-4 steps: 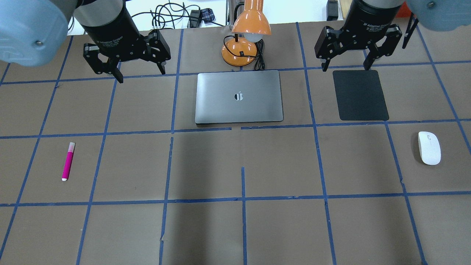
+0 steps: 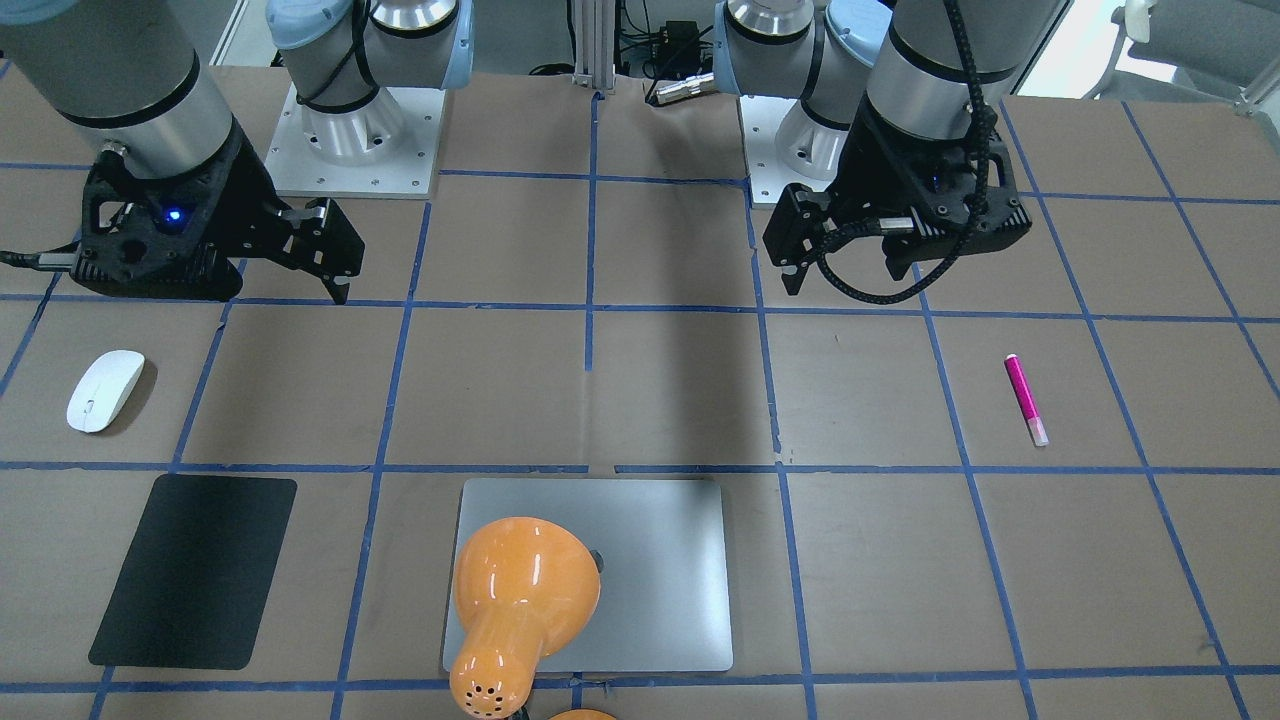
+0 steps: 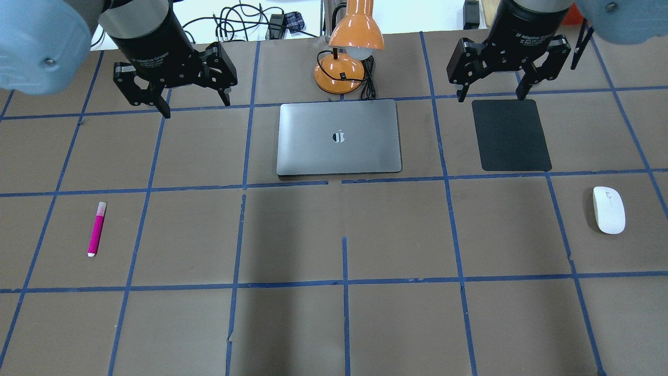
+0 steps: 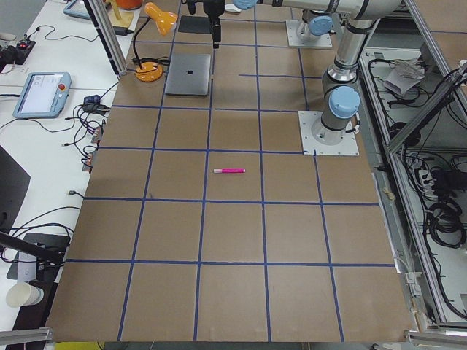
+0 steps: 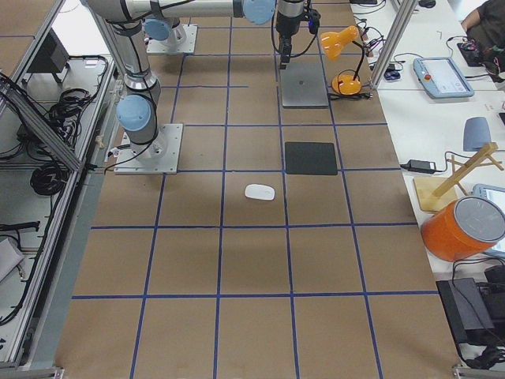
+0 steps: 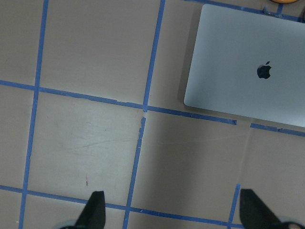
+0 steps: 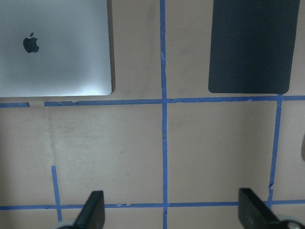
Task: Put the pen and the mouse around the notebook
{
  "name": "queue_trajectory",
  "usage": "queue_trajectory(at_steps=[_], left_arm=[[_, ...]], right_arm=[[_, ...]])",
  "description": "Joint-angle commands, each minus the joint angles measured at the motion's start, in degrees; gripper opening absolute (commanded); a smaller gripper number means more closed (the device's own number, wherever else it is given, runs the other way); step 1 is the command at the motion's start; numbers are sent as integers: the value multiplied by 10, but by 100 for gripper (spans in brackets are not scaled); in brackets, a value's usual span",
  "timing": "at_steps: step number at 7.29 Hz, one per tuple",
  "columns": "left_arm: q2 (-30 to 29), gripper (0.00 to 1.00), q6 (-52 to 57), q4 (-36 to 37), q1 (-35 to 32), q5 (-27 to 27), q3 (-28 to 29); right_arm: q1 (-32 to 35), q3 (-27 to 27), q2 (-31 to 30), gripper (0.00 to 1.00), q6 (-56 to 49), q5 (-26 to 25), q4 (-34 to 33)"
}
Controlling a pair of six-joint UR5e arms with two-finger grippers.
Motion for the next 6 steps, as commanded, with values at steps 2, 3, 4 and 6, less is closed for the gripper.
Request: queue_trajectory(at_steps=[2,3,4,6], left_arm=[[-2,100,26,1,80,-5,-23],[-3,100,100,2,134,-8,-49],[-4,100,183,2,188,-3,-76],[-36,100,272,48,267,8,-117]], right_arm=[[-14,5,8,100,-2,-2,5],[-40,18,8,100,-19,-4,3],[-92,45,8,100,-80,-8,-3],[-215,118,20,100,-247,-10,-97]])
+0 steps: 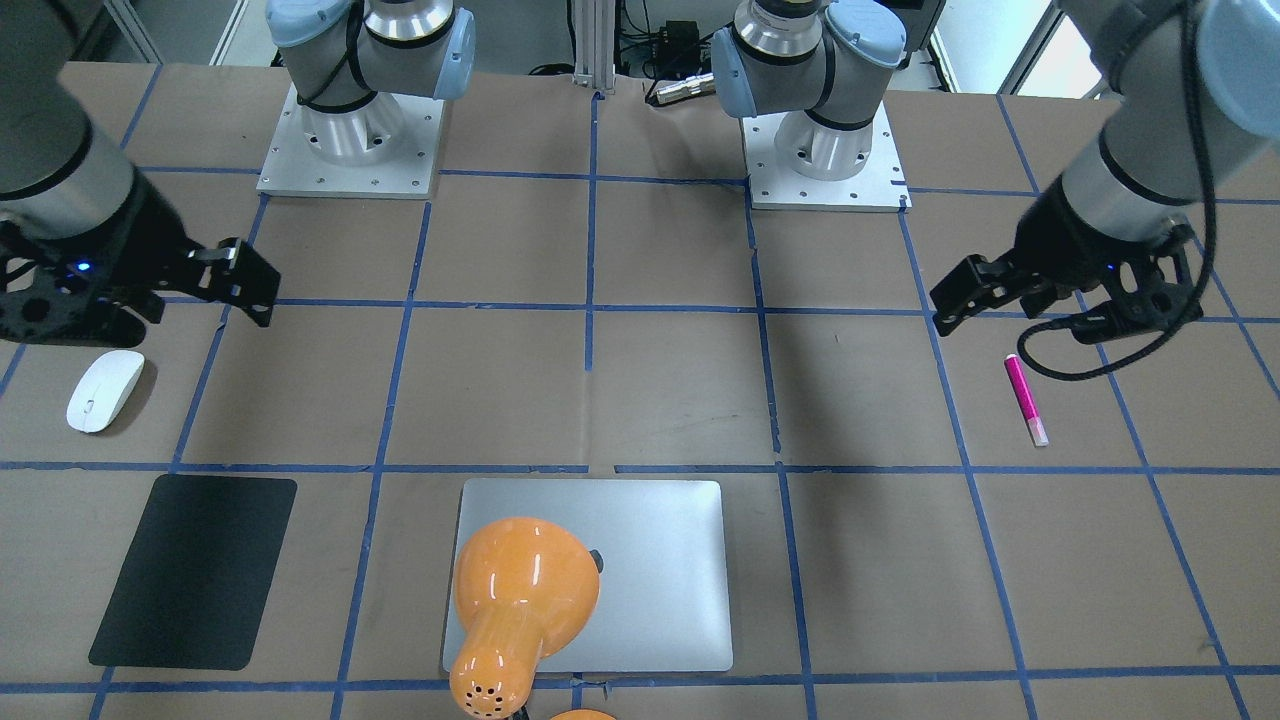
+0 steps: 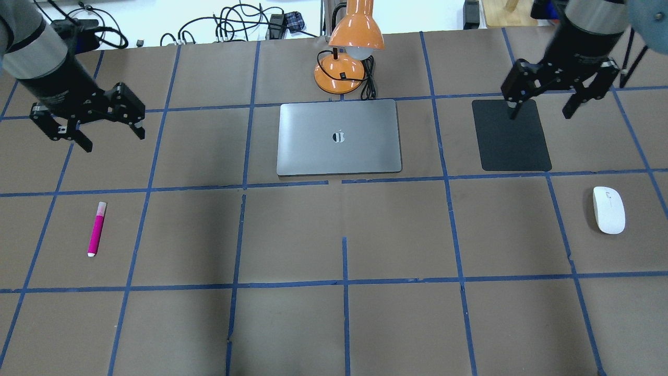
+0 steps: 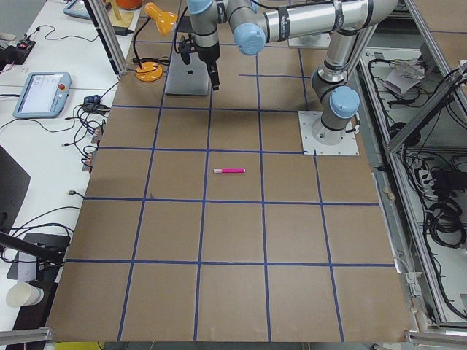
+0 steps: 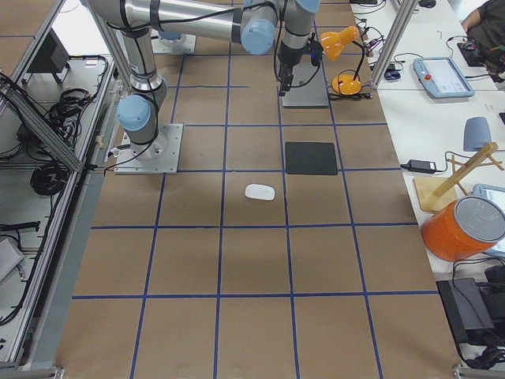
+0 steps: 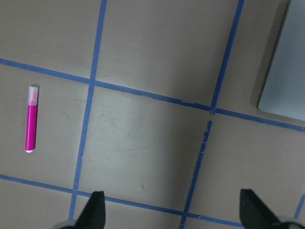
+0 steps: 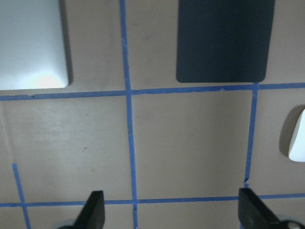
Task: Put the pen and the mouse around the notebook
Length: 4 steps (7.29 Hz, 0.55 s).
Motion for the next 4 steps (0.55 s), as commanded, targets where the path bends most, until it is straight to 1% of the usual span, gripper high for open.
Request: queue_trajectory(at_steps=[1,2,3,4], left_arm=[[-44,100,91,92,72,37,-60],[-66,100,166,186,95,42,-100],[-91,100,230,296,127,41,-146],[-116,100,261,363,150,36,-178]], right_arm=[[-125,98,34,100,-161,-4,-163],[-171,156,40,100,-212,-5,-252],[-204,217,42,100,-244,-25,-361],[-221,274,43,100,-246,-26,-413]])
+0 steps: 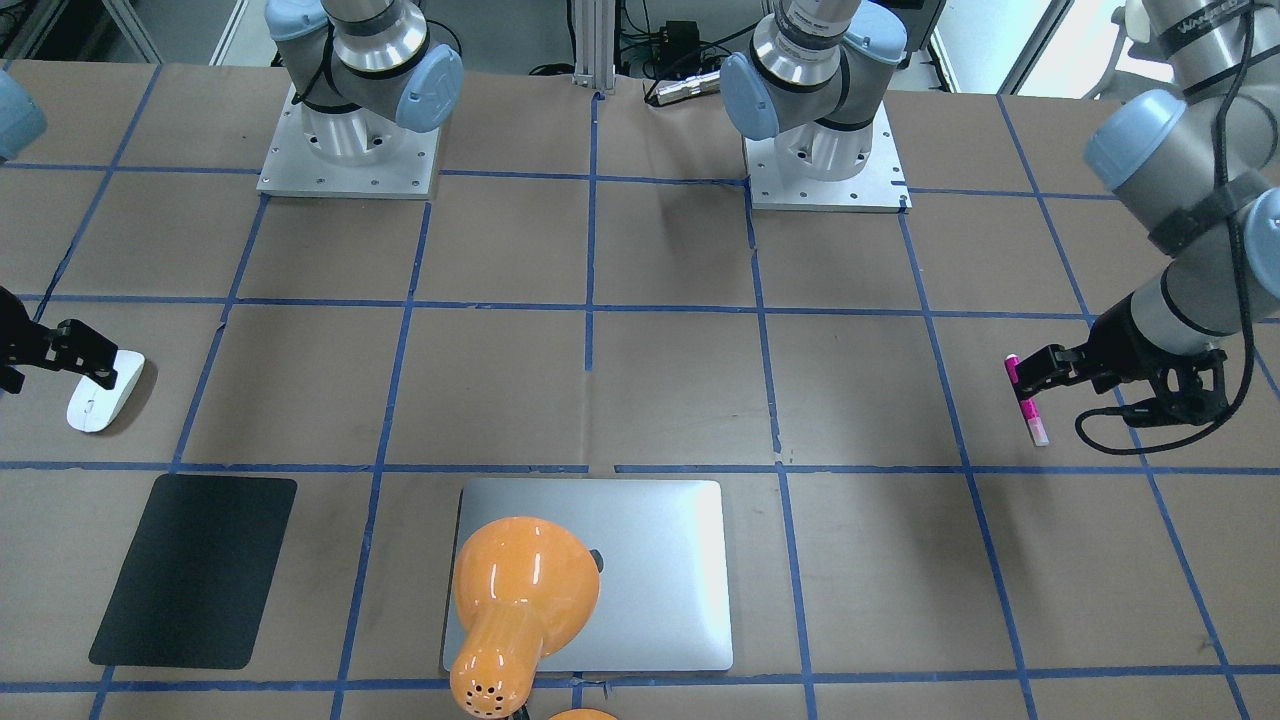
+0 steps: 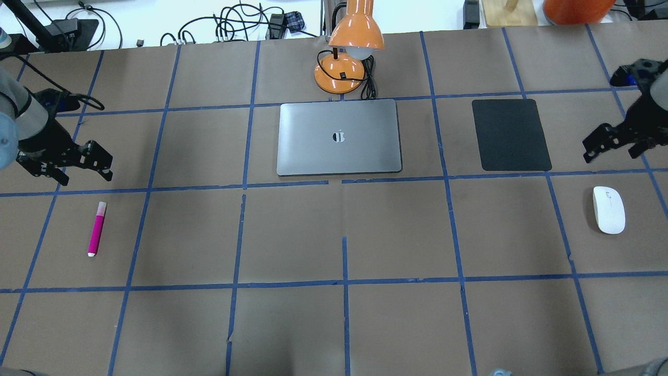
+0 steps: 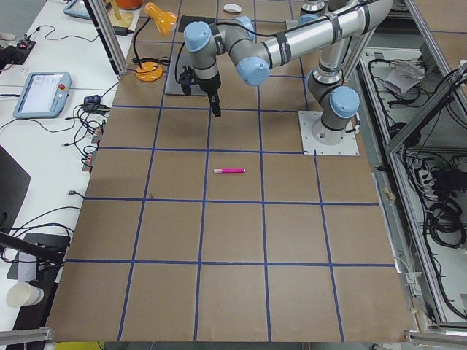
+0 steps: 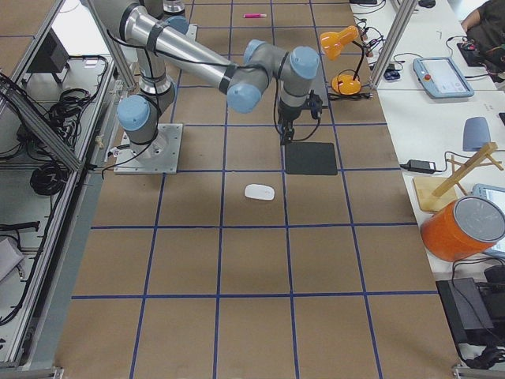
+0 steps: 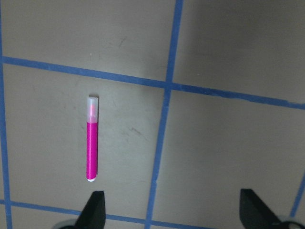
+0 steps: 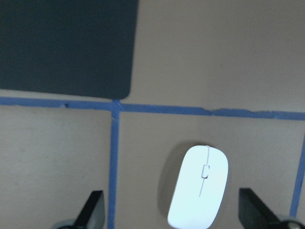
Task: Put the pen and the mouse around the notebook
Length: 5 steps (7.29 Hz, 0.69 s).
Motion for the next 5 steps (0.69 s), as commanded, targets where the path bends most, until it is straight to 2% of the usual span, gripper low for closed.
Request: queue_trajectory(at_steps=[1,2,3,4,5], left_arm=[[-54,100,90,157,42,-4,-71],[-73,100,95,180,44,-4,-84],[-79,95,101,179,44,-4,-86],[-82,81,102,179,44,-3,-88],[-79,44,104,177,44,1,-87]], right_arm=[[-46,107,3,100,-23,-7,-104],[-48,112,9,100,-23,-8,-105],[-49,104,22,100,-17,-11,-109],[-49,102,36,100,-10,-27,-126],[-49,103,45,100,2,-30,-147]])
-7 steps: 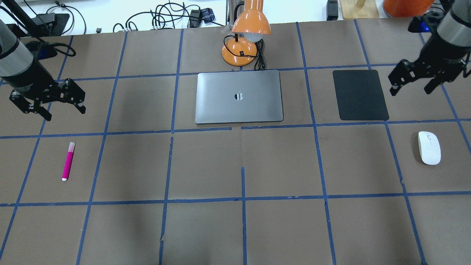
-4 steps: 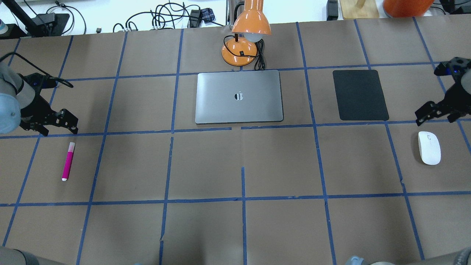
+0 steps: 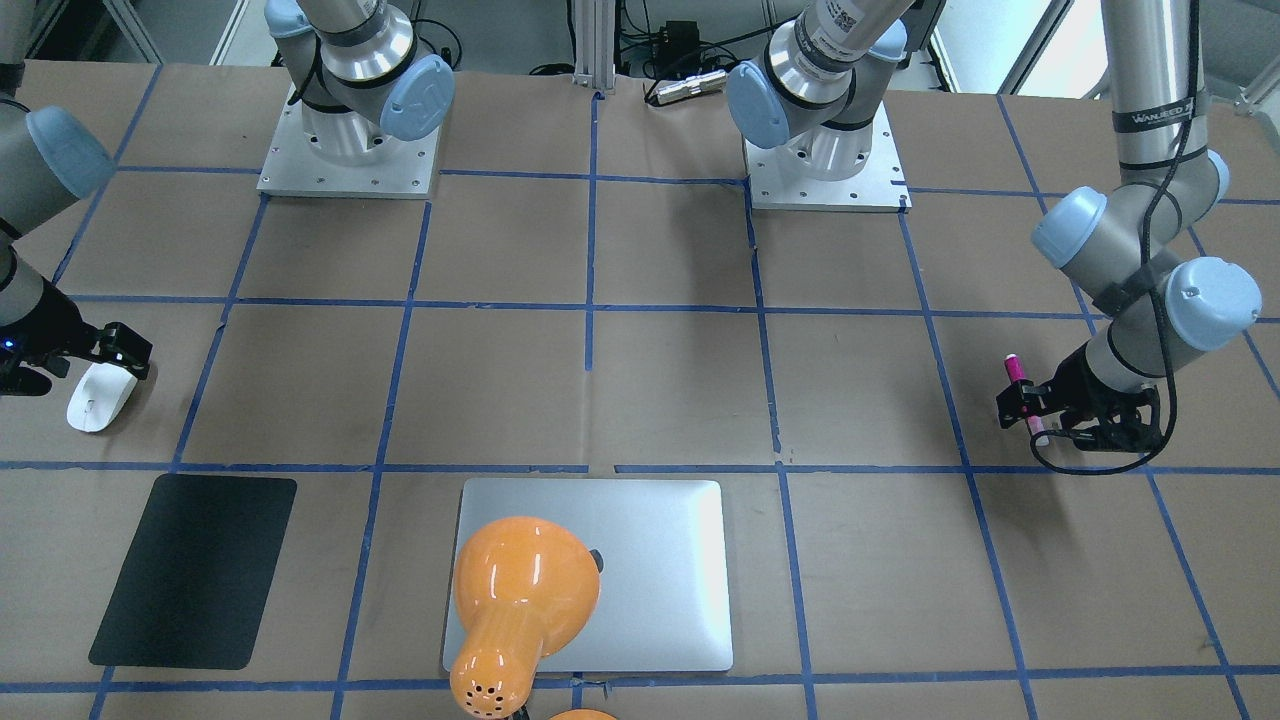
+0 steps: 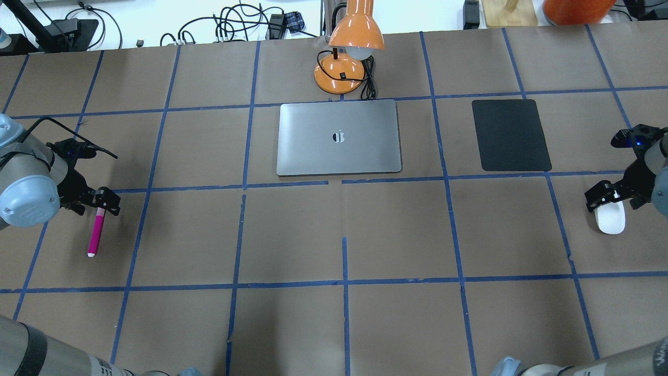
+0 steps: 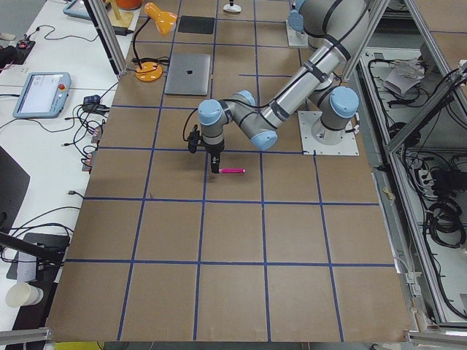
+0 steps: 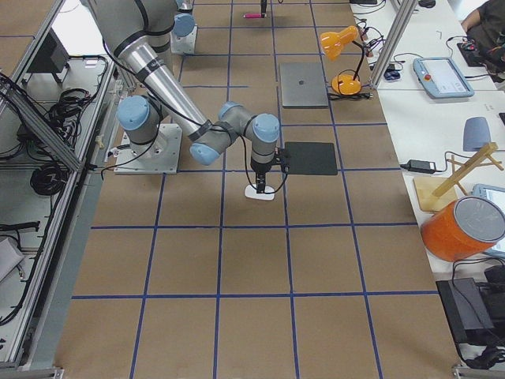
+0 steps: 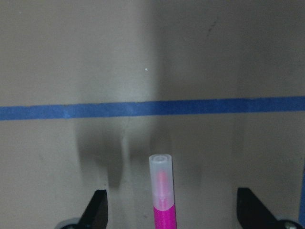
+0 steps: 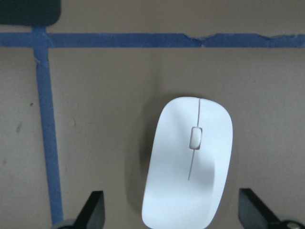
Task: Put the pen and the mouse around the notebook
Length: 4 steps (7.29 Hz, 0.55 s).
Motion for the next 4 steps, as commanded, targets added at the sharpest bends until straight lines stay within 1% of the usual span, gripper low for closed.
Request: queue_trajectory(at_steps=[1,2,4], left_arm=[[2,14,2,0,0,3,-1],[2,0,2,0,0,2,-2],[7,0,2,-2,0,-1,-2]], right_arm=[[-1,0,22,100,26,-7,-23],[-1,0,30,100,30,-7,-23],[-1,-1,34,100,27,-1,-23]])
